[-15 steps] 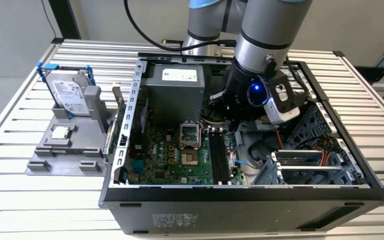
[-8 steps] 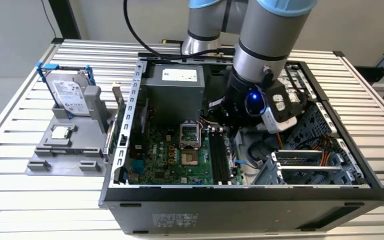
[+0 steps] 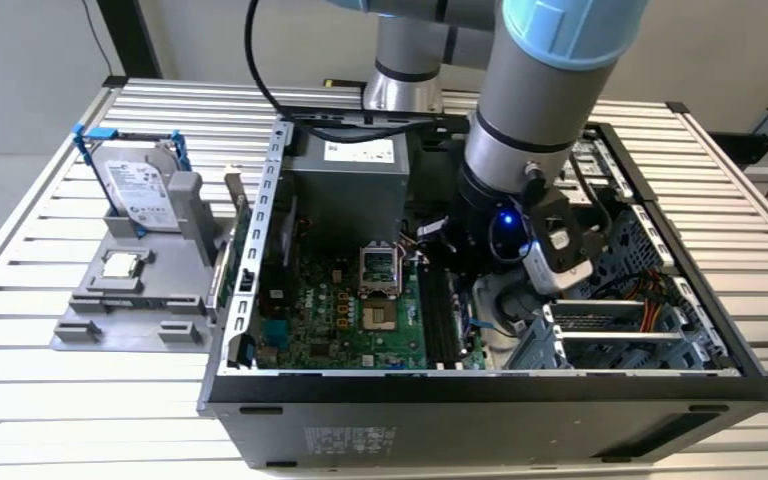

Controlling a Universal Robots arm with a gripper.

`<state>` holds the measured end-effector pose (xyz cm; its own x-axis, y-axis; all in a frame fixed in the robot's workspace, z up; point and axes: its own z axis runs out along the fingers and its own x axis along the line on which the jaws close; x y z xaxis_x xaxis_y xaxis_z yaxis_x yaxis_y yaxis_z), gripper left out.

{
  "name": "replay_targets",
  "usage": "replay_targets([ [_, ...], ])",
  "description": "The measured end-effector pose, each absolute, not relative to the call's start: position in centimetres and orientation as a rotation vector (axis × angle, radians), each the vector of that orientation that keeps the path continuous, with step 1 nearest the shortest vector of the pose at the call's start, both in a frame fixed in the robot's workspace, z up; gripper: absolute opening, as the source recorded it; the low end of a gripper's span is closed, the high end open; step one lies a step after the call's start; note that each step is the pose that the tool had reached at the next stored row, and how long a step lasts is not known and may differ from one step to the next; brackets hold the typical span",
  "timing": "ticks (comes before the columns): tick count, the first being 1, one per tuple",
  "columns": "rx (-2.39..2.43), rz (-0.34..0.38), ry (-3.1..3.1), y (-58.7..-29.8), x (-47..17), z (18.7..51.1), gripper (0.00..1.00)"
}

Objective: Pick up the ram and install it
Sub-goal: 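Insert the ram into the slot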

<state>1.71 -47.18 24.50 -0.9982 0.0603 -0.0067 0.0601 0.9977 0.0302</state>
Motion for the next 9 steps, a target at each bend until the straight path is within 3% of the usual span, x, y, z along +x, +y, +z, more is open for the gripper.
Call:
replay_targets([
  [9,0.089,0.047,3.132,-47.5,1.68,24.17,0.0],
])
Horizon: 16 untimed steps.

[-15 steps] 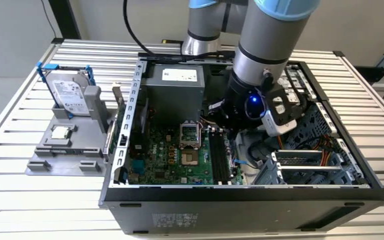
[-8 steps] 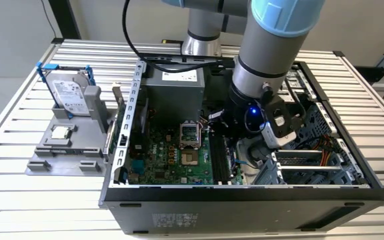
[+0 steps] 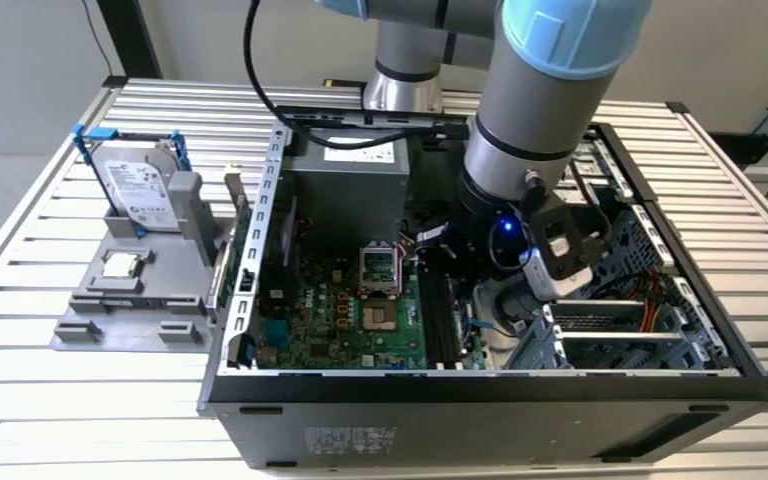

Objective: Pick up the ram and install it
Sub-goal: 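Insert the ram into the slot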

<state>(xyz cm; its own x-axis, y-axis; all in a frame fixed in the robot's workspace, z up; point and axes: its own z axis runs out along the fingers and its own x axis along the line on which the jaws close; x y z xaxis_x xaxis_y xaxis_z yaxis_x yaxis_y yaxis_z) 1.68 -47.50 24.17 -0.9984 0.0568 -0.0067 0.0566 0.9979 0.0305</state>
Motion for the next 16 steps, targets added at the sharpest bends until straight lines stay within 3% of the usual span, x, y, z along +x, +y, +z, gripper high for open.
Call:
replay_targets([
  [3,0.068,0.046,3.133,-47.5,1.6,22.8,0.0],
  [16,0.05,0.039,3.134,-47.5,1.5,22.5,0.0],
])
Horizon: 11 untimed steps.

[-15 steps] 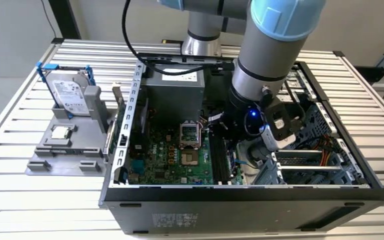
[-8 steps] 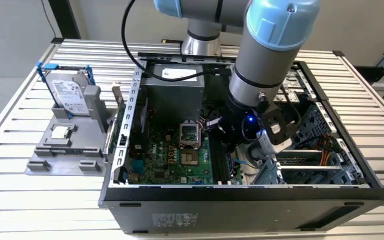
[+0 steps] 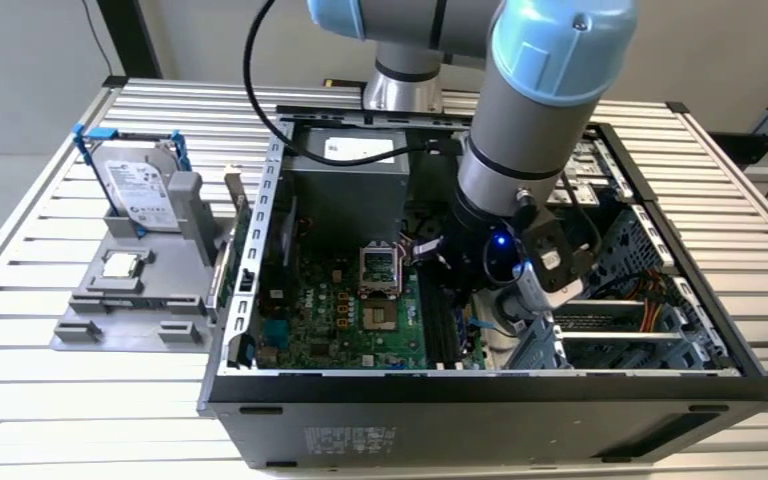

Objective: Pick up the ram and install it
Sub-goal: 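Insert the ram into the slot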

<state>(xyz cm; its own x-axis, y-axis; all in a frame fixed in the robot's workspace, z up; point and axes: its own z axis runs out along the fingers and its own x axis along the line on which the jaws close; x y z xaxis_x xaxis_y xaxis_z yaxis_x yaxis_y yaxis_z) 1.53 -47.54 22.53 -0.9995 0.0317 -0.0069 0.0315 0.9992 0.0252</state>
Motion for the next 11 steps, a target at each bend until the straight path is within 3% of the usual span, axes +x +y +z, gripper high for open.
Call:
replay_targets([
  [11,0.026,0.037,3.134,-47.63,1.45,22.43,0.0],
])
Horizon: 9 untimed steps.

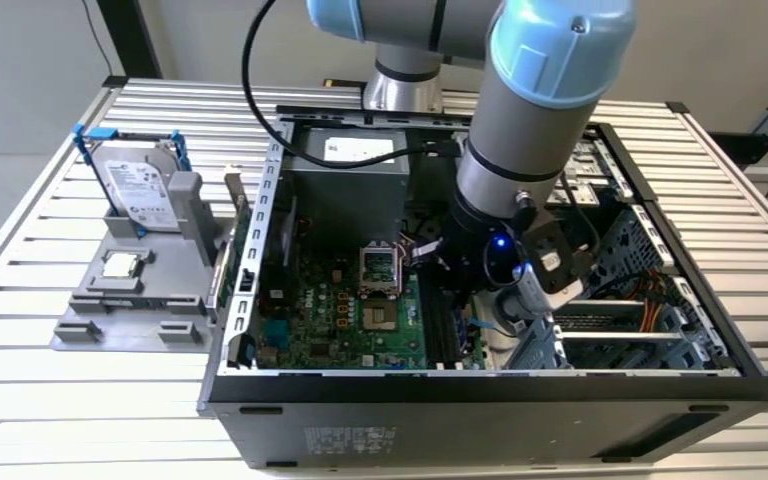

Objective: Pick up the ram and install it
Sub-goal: 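Insert the ram into the slot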

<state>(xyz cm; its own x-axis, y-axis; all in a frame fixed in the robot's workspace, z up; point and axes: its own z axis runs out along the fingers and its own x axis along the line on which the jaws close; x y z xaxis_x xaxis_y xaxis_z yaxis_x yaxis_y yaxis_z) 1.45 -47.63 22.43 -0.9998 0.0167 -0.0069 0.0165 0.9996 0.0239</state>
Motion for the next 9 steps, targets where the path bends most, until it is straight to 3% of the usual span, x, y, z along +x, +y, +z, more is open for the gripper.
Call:
replay_targets([
  [9,0.034,0.037,3.134,-47.64,1.33,22.15,0.0],
])
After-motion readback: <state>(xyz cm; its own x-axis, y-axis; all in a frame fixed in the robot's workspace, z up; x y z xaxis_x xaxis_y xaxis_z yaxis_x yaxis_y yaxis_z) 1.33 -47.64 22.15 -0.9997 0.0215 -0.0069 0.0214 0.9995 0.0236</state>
